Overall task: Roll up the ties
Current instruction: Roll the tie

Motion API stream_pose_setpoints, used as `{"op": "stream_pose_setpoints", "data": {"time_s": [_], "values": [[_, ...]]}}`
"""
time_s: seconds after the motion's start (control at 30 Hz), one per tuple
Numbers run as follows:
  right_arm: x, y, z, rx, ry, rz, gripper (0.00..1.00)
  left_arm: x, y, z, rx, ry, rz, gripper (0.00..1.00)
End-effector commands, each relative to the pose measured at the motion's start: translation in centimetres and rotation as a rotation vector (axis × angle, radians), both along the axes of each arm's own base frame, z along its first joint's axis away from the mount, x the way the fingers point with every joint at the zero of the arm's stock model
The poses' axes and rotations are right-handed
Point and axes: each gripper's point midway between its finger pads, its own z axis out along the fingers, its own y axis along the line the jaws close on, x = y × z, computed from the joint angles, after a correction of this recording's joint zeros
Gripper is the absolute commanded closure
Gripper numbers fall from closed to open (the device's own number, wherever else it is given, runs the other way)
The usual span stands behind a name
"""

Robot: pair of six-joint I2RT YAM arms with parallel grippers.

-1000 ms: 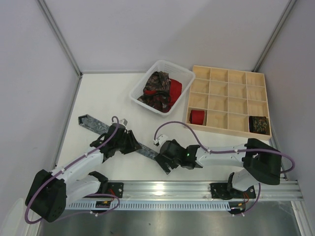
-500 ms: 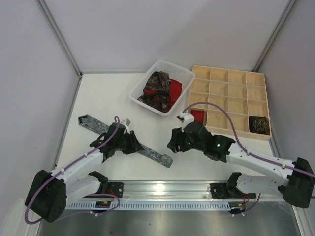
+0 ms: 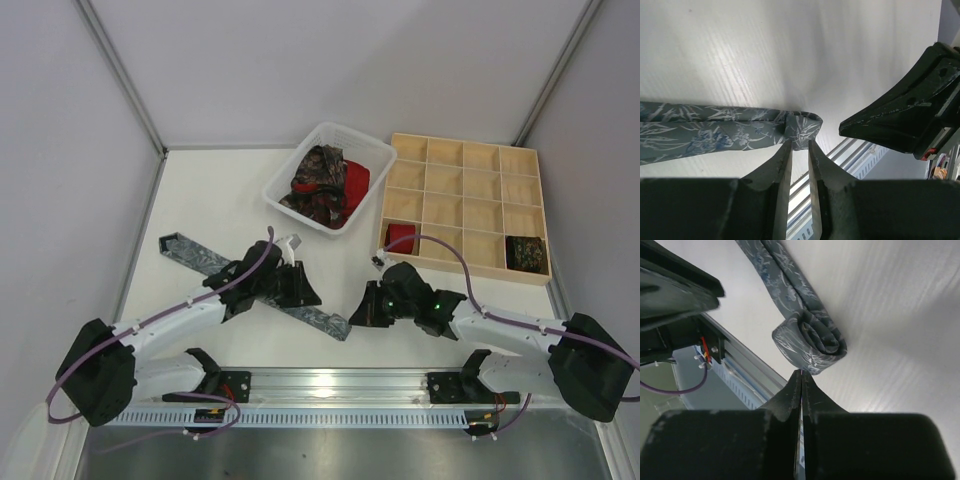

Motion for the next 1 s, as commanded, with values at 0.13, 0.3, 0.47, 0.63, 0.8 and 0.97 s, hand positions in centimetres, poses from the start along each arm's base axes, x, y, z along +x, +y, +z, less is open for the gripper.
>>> {"op": "stream_pose_setpoints", "data": {"time_s": [0.13, 0.3, 0.47, 0.63, 0.8, 0.97], "values": [[0.8, 1.7, 1.2, 0.108, -0.030, 0.012, 1.00, 0.2, -3.3, 1.7, -0.053, -0.024, -0.054, 0.76], [1.2, 2.4, 0.4, 0.104, -0.022, 0.029, 1.00, 0.3, -3.8, 1.9, -0.054, -0.026, -0.062, 0.76], [0.9, 2.8, -1.1, 0.084, 0.014, 0.052, 1.00, 0.1, -4.2, 1.6, -0.044, -0.018, -0.079, 0.76], [0.7, 3.3, -1.7, 0.078, 0.021, 0.073, 1.00, -0.6, -4.5, 0.7, -0.046, -0.002, -0.090, 0.76], [0.9, 3.6, -2.2, 0.060, 0.020, 0.082, 1.00, -1.6, -4.9, -0.6, -0.041, 0.022, -0.116, 0.75], [0.9, 4.5, -2.0, 0.050, 0.009, 0.094, 1.00, -2.4, -5.2, -2.0, -0.025, 0.044, -0.144, 0.76]]}}
